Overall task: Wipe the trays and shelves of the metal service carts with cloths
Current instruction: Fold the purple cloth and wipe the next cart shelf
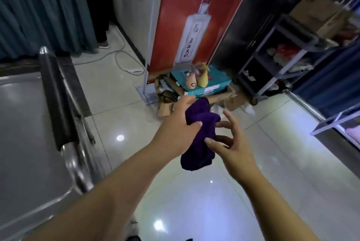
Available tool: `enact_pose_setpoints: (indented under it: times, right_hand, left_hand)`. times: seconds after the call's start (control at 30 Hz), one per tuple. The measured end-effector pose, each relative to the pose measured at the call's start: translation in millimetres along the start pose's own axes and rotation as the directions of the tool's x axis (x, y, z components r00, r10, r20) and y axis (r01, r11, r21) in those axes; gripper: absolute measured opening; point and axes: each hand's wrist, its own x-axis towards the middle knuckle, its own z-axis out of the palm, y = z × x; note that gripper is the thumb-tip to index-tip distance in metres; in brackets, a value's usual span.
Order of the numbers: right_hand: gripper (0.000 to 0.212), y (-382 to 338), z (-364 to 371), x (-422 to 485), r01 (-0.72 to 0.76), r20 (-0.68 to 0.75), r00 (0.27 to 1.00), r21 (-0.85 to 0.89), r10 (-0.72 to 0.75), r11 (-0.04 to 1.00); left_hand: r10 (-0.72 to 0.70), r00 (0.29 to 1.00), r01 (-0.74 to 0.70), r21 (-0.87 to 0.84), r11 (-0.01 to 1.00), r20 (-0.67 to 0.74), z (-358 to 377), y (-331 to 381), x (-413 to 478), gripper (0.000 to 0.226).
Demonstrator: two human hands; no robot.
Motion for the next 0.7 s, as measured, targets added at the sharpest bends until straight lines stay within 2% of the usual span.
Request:
enact_pose_setpoints:
  times: [0.03, 0.1, 0.2, 0.33, 0.47, 0.57, 0.7]
  right_hand:
    - [0.075, 0.5, -9.7, 18.5, -0.016, -0.036, 0.999, -0.042, 0.015, 0.999]
    - [0.055, 2.7, -25.8, 53.6, -0.025, -0.058, 0.998, -0.117, 0.019, 0.993]
    - [0.029, 12.4, -48.3, 107.8, -0.022, 0.001, 1.0, -0.095, 0.022, 0.995]
    - [0.018, 23.9, -75.8, 188.1, 0.031, 0.156, 0.988, -0.124, -0.011, 0.992]
    - [0.014, 18.7, -92.6, 267.8, 0.07, 0.424, 0.905, -0.097, -0.022, 0.993]
    - [0.018, 6.8, -84.8, 322.3, 0.139, 0.575, 0.817, -0.108, -0.053, 0.984]
    - [0.031, -5.2, -42.3, 374.1, 0.332, 0.642, 0.735, -0.063, -0.217, 0.941]
  left_hand:
    - [0.021, 0.999, -0.022, 0.018, 1.0, 0.029, 5.8, 4.3, 15.6, 0.046]
    - [0.031, 0.998, -0.037, 0.089, 0.995, 0.061, 15.3, 9.3, 44.1, 0.031]
    - [0.031, 0.997, -0.045, 0.2, 0.979, 0.073, 25.6, 8.4, 88.2, 0.02]
    - [-0.02, 0.996, -0.013, 0.381, 0.925, 0.082, 29.9, 1.6, 148.8, 0.019]
    - [-0.106, 0.994, 0.091, 0.446, 0.89, 0.007, 25.0, -2.3, 198.8, 0.009]
    - [-0.204, 0.978, 0.204, 0.421, 0.884, -0.046, 14.3, -0.6, 225.3, 0.017]
    - [-0.189, 0.976, 0.218, 0.379, 0.899, -0.111, -1.6, 0.7, 245.9, 0.013]
